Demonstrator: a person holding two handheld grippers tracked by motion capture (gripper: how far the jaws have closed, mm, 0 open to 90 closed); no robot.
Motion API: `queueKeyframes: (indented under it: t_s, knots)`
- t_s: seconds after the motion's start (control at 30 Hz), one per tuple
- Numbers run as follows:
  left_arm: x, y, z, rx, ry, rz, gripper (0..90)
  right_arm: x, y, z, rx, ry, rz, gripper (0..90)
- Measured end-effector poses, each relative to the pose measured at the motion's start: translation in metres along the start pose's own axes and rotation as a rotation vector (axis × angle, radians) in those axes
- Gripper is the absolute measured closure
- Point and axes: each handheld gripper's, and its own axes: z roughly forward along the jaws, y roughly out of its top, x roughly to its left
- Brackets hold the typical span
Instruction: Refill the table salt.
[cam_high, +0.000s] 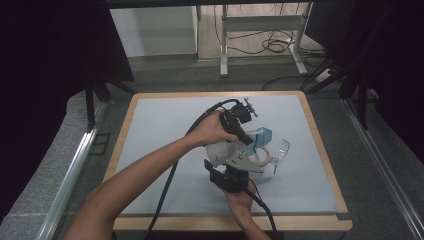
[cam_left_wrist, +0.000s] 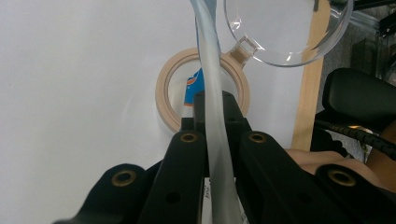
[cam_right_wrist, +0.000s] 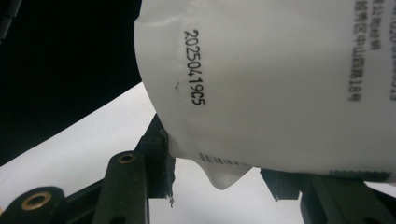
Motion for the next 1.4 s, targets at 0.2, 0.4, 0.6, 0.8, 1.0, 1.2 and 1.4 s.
queueKeyframes:
  t_s: [0.2,0.4,0.6,0.8,1.0,1.2,1.4]
  knots:
    - [-0.0004,0.0010,-0.0006,0.003,-0.001,0.004,89.9,0.0000,0.0007,-0.0008,-0.003,0.001,0.003,52.0]
    - [-0.0018,0.0016,-0.0008,0.002,0.001,0.003,89.9,0.0004,0.0010,-0.0015,-0.006,0.001,0.007,51.9]
    - [-0.0031,0.0010,-0.0028,-0.006,0.003,0.006,89.9,0.0011,0.0016,-0.0019,-0.012,-0.003,-0.005,52.0]
    - [-0.0027,0.0006,-0.0032,0.001,0.004,0.006,89.9,0.0016,0.0017,-0.0015,-0.011,0.002,-0.005,52.0]
    - [-0.0040,0.0011,-0.0025,-0.008,0.005,0.003,90.0,0.0009,0.0017,-0.0022,-0.012,0.001,-0.005,52.0]
    - [-0.0038,0.0002,-0.0026,-0.007,0.009,0.006,90.0,0.0011,0.0016,-0.0018,-0.011,0.001,-0.006,52.1]
    - [-0.0030,-0.0002,-0.0026,-0.005,0.008,0.009,89.9,0.0008,0.0012,-0.0013,-0.008,0.002,-0.006,52.1]
